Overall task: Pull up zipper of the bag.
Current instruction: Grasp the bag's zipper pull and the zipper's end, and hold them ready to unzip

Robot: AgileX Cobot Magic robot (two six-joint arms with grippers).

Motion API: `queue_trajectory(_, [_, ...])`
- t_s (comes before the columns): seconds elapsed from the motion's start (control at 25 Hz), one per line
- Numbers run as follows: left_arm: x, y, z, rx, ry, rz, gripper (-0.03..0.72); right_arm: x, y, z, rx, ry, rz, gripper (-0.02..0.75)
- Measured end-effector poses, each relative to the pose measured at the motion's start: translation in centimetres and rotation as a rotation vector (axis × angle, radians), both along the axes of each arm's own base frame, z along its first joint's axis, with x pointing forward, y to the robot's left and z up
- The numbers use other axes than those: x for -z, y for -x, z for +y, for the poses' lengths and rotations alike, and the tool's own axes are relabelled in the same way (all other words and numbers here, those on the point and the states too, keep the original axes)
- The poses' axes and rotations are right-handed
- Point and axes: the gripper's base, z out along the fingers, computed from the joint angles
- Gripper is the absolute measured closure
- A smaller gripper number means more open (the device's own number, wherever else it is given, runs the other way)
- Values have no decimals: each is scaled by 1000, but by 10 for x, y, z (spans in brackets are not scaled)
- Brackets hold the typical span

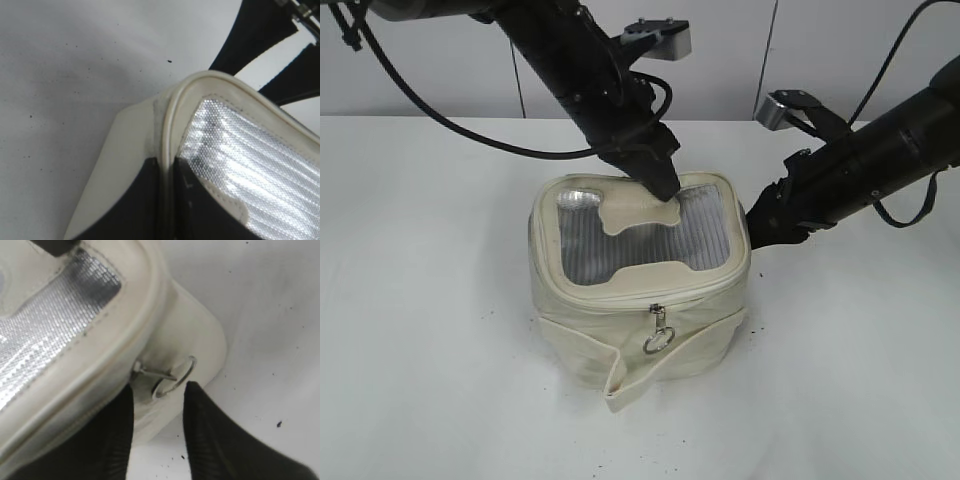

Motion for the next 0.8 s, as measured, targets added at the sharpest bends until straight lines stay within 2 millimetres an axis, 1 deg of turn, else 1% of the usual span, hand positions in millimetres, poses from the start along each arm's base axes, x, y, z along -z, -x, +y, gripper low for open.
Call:
queue_trajectory(0.12, [0,0,0,0,1,1,639,-1,-1,1,11,-20,0,668])
queue_trajectory(0.16, [0,0,0,0,0,1,640,-1,-1,2,13,-24,1,709])
queue_trajectory(0.2, [0,0,0,0,0,1,641,-1,0,2,15,-27,8,729])
queue_trajectory(0.36, [0,0,0,0,1,2,640,-4,3,0,59,-7,70,748])
queue_trajectory(0.52, [0,0,0,-8,1,7,640,-18,11,-5,83,34,113,752])
queue_trajectory(0.68, [0,0,0,-10,1,8,640,-36,20,-5,72,32,119,754])
queue_trajectory(0.8, [0,0,0,-10,1,8,640,-43,24,-7,64,51,115,754])
